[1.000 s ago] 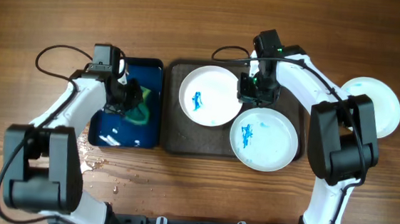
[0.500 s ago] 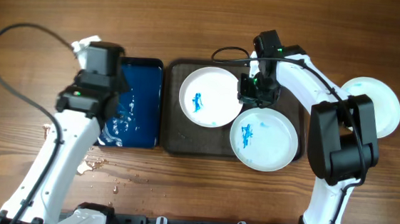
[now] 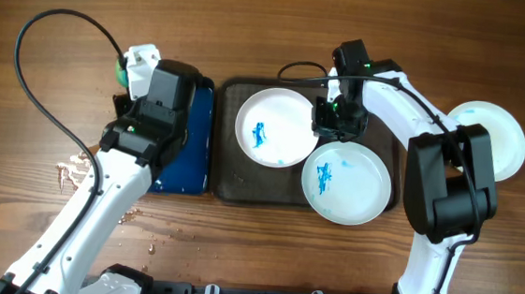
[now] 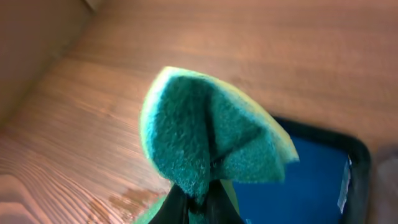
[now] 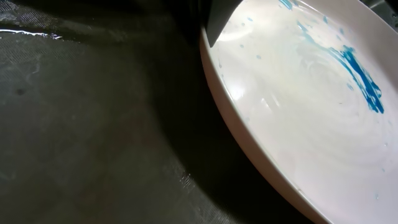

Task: Clean dirty plates on tray and stack at the side
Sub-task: 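Grasp the green sponge again with the left gripper and lift it, then scrub the held white plate with the sponge using the left gripper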

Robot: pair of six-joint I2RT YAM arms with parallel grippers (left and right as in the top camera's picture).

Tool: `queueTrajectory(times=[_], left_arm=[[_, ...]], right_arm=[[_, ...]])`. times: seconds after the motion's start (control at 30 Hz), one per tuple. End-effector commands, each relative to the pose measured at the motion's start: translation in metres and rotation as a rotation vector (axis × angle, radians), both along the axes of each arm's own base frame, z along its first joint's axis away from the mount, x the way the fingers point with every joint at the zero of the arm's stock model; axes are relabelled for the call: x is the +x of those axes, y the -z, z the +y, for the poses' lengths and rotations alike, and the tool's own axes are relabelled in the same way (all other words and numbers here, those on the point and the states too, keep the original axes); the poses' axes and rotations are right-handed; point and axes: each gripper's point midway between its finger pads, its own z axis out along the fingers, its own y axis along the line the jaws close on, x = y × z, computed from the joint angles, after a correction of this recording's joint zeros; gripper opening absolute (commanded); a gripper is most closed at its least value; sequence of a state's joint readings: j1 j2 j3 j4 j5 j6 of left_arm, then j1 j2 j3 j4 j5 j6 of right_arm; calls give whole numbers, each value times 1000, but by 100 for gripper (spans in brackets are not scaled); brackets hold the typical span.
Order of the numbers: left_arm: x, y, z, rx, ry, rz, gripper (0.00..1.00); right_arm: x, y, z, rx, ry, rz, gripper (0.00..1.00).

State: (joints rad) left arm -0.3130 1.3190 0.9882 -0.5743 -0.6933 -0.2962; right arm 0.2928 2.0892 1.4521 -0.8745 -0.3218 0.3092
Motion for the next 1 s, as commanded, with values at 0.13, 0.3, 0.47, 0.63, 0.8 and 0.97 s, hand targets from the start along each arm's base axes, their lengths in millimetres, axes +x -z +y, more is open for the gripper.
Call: queueTrajectory(times=[0.13, 0.3, 0.47, 0.63, 0.8, 0.97], left_arm=[[-20, 75, -75, -510, 251, 333, 4], [-20, 105, -72, -692, 218, 430, 4], [-17, 106, -59, -728, 164, 419, 4], [-11, 91, -95, -906, 299, 392, 4], [-8, 81, -137, -969, 353, 375, 4], [-5, 89, -202, -973, 438, 364, 4]], right_arm=[[-5, 7, 0, 10, -14, 24, 5], [-5, 7, 0, 9, -14, 26, 4], [-5, 7, 0, 9, -14, 26, 5], [-5, 7, 0, 9, -14, 26, 5], [-5, 7, 0, 9, -14, 26, 5], [-5, 7, 0, 9, -14, 27, 5]])
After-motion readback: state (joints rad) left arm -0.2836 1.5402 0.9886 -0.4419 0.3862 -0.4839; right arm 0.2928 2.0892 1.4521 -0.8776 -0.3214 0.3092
